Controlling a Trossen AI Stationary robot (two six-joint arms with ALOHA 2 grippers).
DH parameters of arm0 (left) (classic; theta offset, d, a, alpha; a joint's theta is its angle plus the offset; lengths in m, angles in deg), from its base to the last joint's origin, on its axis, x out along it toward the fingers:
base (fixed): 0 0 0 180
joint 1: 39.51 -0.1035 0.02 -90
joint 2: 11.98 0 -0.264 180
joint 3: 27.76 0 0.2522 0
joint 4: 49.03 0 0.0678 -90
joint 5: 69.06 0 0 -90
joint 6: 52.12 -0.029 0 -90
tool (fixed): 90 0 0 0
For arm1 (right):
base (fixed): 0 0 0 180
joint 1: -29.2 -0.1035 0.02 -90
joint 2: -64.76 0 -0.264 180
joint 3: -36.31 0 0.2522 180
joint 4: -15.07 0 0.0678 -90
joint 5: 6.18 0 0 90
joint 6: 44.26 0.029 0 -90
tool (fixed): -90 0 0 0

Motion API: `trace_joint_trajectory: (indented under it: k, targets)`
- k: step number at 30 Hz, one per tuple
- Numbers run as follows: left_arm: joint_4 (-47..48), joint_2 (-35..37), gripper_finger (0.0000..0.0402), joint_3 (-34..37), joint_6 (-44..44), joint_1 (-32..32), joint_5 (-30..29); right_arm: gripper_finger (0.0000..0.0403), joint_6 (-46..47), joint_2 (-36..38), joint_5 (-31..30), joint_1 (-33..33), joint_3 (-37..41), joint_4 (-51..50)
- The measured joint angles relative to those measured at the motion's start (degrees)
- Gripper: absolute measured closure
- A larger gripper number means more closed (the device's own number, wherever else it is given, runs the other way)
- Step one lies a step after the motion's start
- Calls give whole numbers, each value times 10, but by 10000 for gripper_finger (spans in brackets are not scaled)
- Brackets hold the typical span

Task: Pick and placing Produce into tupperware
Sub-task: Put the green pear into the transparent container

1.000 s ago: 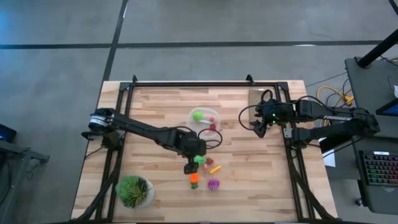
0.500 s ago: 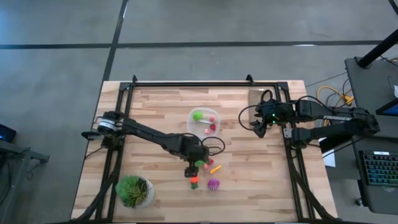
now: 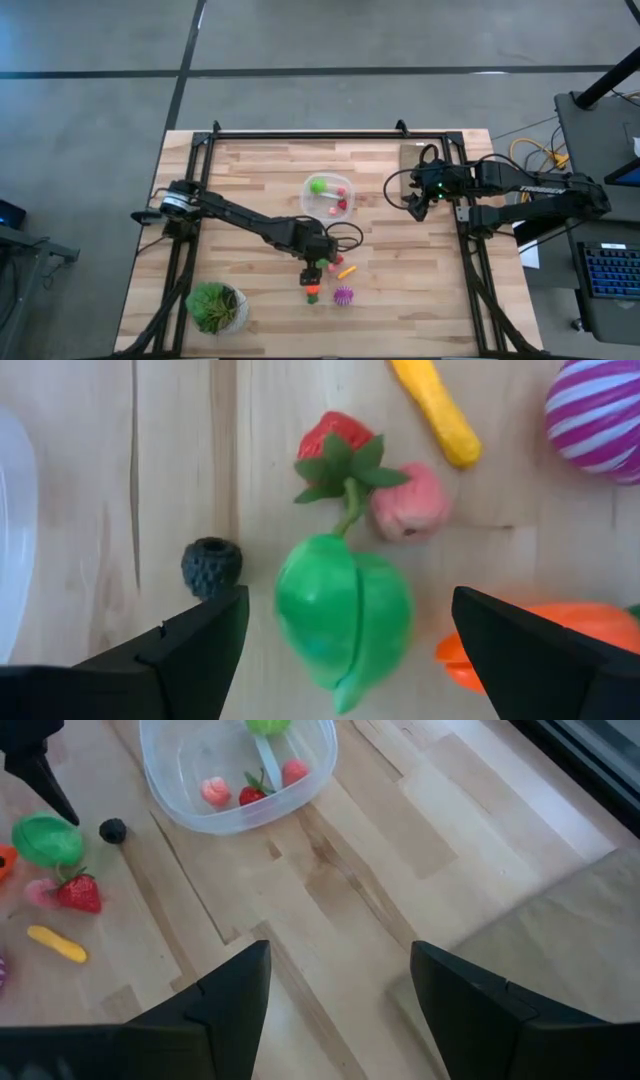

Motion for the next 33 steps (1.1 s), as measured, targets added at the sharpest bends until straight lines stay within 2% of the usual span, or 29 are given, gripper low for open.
trace_joint_trajectory:
  k: [8,14,20,33]
  targets:
    - [-10,0,108,31,2,0,0,170,0,0,0,0,0,0]
    - [-25,0,137,22,2,0,0,170,0,0,0,0,0,0]
    - [-55,0,156,27,3,0,0,170,0,0,0,0,0,0]
    - [-54,0,183,34,3,0,0,170,6,0,0,0,0,0]
